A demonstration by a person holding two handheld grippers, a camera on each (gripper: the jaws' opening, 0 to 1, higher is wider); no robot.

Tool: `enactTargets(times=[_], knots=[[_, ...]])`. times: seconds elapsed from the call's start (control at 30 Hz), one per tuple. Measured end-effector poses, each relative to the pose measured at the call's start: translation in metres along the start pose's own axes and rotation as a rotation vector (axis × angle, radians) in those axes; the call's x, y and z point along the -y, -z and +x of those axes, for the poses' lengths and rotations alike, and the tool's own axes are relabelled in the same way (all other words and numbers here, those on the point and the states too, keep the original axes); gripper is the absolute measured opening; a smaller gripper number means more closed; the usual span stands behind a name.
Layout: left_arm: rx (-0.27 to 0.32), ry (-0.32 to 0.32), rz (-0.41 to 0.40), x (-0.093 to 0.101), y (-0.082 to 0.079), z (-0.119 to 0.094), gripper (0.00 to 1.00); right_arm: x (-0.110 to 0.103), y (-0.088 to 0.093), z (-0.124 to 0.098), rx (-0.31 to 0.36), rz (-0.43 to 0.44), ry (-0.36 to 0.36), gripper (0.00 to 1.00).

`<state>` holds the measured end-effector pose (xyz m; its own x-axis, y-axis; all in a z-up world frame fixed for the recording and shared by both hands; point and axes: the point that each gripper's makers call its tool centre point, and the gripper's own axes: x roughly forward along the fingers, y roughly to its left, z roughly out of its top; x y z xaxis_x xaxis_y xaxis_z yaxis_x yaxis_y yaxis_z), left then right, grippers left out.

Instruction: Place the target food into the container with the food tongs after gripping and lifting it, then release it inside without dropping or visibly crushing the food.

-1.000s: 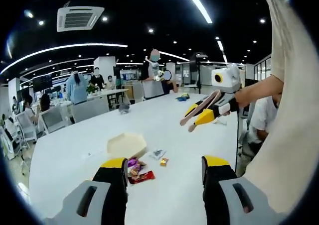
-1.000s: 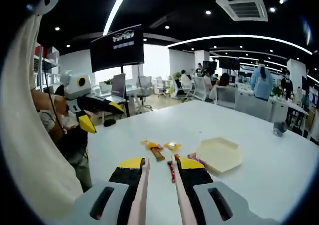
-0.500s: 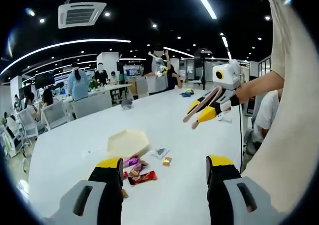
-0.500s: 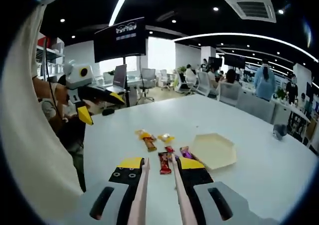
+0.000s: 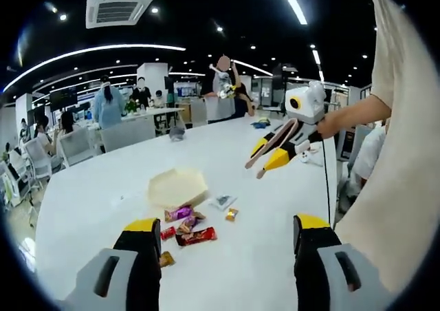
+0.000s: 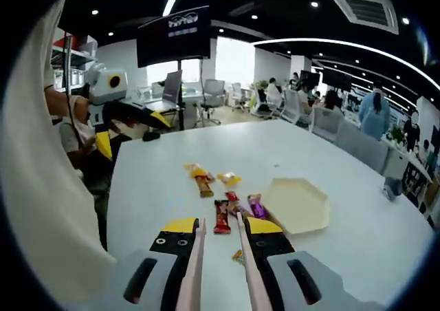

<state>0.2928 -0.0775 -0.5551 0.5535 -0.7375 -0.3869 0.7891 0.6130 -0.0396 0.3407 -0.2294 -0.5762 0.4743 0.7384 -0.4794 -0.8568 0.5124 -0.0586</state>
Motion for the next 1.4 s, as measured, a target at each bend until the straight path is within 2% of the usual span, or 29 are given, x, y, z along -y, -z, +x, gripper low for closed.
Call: enactTargets(times=[0.1,0.3,0.5,0.77,0.87,1.0,1.1,1.17,1.4], knots=[[-0.005,0.005,0.002,0.001,0.001,0.000,0.82,0.003,0.006,0.004,-0.019,-0.011,-0.005,0.26],[0.003,-0.001,-0.008,0.000,-0.002,-0.002,0.85,0.004,0.032,0.017,-0.101,-0.055,-0.047,0.26],[-0.004,-0.010,-0.011,0.001,-0.002,-0.005,0.85,0.007,0.051,0.025,-0.154,-0.073,-0.066,0.26],[-0.011,-0.018,-0.015,0.004,0.000,-0.008,0.86,0.008,0.061,0.026,-0.190,-0.094,-0.089,0.26],[-0.025,-0.021,-0.016,0.004,0.004,-0.009,0.81,0.012,0.062,0.027,-0.198,-0.102,-0.085,0.26],[-0.032,-0.025,-0.018,0.005,0.006,-0.010,0.81,0.019,0.060,0.030,-0.206,-0.118,-0.083,0.26],[-0.031,-0.028,-0.019,0.006,0.006,-0.011,0.84,0.023,0.062,0.033,-0.229,-0.151,-0.097,0.26],[-0.034,-0.056,-0.016,0.001,0.008,-0.011,0.91,0.025,0.063,0.034,-0.236,-0.158,-0.100,0.26],[-0.035,-0.060,-0.023,0.004,0.009,-0.015,0.90,0.029,0.070,0.037,-0.276,-0.196,-0.133,0.26]])
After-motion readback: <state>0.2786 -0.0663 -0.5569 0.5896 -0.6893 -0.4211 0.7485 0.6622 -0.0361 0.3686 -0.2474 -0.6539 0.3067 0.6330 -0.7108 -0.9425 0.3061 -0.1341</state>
